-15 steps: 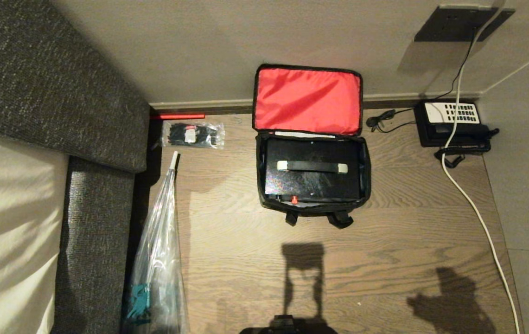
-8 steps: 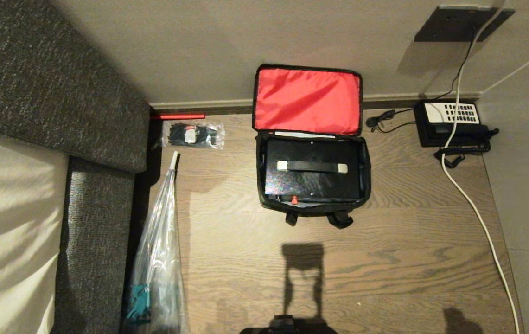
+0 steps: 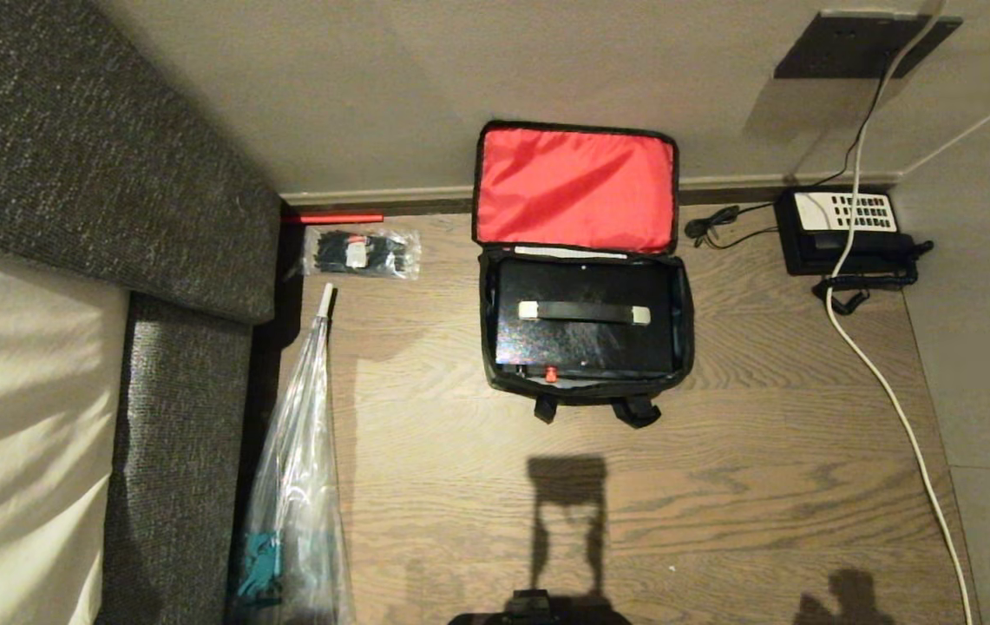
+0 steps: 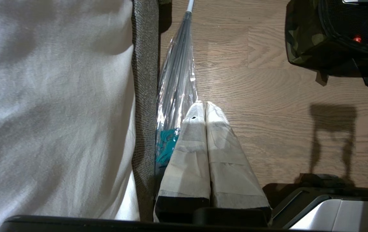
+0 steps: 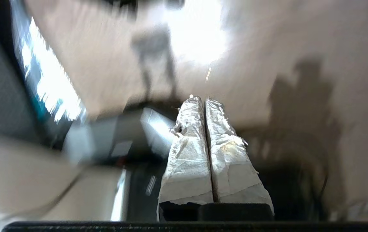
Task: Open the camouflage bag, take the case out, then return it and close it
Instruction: Grip the handle
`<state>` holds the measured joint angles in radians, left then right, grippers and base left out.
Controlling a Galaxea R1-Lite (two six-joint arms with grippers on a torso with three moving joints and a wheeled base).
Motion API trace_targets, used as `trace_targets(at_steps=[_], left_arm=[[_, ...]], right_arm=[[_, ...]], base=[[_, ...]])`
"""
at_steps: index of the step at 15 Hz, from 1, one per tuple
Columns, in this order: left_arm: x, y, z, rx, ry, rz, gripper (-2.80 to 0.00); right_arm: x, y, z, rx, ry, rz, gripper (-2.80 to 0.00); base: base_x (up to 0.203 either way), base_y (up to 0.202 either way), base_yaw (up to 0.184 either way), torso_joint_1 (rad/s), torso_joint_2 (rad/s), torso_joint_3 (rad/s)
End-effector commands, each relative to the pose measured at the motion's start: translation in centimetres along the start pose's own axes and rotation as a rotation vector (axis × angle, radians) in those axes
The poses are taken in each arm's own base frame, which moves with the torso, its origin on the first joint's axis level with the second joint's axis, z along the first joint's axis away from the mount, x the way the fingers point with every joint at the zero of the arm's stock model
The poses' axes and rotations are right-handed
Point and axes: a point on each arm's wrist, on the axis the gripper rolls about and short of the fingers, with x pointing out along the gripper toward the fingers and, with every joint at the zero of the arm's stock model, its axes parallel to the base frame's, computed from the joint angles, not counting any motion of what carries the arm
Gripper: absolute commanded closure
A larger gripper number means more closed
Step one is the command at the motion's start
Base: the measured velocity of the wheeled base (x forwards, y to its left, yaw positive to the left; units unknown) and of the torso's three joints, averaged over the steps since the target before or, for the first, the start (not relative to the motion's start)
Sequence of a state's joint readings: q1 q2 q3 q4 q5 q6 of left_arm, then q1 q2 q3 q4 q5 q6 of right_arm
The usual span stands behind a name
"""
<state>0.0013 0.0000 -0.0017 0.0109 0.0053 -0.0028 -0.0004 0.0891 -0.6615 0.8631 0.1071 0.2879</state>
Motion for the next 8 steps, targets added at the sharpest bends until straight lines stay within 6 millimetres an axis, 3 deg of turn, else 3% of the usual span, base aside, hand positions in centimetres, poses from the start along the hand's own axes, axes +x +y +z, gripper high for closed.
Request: trace_targets(at_steps=[1, 8], left_arm=[[0.0, 0.0, 0.0, 0.0, -0.001, 0.001, 0.0], [0.0, 0.0, 0.0, 0.0, -0.001, 0.0, 0.0]], right_arm=[[1.7, -0.3, -0.1, -0.074, -0.114, -0.01, 0.0], [6.1, -1.6, -2.6, -0.177, -0.113, -0.06, 0.0]], base=[[0.0, 0.0, 0.0, 0.0, 0.0, 0.0], [0.0, 0.0, 0.0, 0.0, 0.0, 0.0]])
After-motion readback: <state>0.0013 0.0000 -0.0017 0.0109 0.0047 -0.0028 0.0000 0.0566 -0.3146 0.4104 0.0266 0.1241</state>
